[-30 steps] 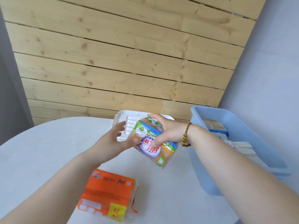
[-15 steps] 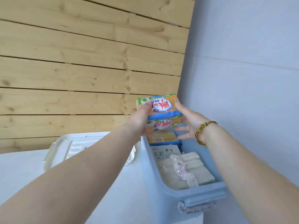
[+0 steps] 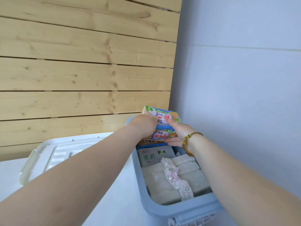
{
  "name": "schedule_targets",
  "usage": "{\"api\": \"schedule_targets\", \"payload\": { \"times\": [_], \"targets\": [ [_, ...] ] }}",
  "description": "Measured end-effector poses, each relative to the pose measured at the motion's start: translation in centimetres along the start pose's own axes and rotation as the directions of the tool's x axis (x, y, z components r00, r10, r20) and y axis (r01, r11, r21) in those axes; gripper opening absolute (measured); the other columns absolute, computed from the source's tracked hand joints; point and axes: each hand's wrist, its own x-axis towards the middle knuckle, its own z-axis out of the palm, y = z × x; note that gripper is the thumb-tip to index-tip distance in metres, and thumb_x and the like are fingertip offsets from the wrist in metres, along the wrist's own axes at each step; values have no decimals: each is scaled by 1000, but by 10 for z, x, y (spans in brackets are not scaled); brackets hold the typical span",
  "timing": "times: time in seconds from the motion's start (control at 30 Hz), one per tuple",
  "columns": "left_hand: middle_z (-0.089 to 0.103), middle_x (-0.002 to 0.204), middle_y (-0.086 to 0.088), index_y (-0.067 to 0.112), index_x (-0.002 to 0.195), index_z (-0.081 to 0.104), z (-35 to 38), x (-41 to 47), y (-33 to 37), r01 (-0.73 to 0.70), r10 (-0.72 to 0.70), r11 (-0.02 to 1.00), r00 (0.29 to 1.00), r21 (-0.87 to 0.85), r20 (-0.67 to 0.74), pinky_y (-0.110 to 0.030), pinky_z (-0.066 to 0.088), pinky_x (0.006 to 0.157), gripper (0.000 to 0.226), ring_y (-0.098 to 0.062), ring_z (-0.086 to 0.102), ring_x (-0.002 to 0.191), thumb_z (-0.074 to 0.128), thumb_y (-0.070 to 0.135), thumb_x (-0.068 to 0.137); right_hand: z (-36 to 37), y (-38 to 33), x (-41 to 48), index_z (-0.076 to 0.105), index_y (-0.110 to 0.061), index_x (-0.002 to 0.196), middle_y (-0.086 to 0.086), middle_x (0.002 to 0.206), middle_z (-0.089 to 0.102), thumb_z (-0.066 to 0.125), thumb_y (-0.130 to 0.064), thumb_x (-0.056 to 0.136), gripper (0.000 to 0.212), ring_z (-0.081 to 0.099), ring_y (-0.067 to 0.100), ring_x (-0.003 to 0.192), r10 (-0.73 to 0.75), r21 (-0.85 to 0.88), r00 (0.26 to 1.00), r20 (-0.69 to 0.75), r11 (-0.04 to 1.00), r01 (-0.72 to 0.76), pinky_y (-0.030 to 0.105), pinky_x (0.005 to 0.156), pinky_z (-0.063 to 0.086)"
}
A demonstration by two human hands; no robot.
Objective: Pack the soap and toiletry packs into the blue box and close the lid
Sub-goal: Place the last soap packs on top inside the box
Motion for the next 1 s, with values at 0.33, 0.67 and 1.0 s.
{"api": "schedule_targets", "payload": {
  "times": [0.33,0.67,1.0],
  "targets": [
    [58,114,-13,5,118,49,2,-10,-26,13,-45,973,990,-232,-132,-35,42,90,37,-29,53,110,50,31,91,2,-1,2,47,-8,125,21,121,60,51,-23,93,36,60,35,114,-56,-97,998,14,994,57,35,91,48],
    [50,129,-10,22,141,24,11,-17,-43,-169,117,973,949,-157,-291,-37,41,90,68,-32,52,114,60,22,84,4,5,-2,25,-9,140,5,111,54,61,0,82,69,54,22,98,-297,-554,954,42,787,270,28,84,47],
    [2,159,0,16,147,6,8,-7,-44,-281,281,932,959,231,31,-33,4,118,60,-17,1,146,28,40,97,10,8,-1,-3,-22,149,12,137,47,37,-9,97,67,50,34,122,-283,-702,955,87,663,261,33,98,42]
  ]
}}
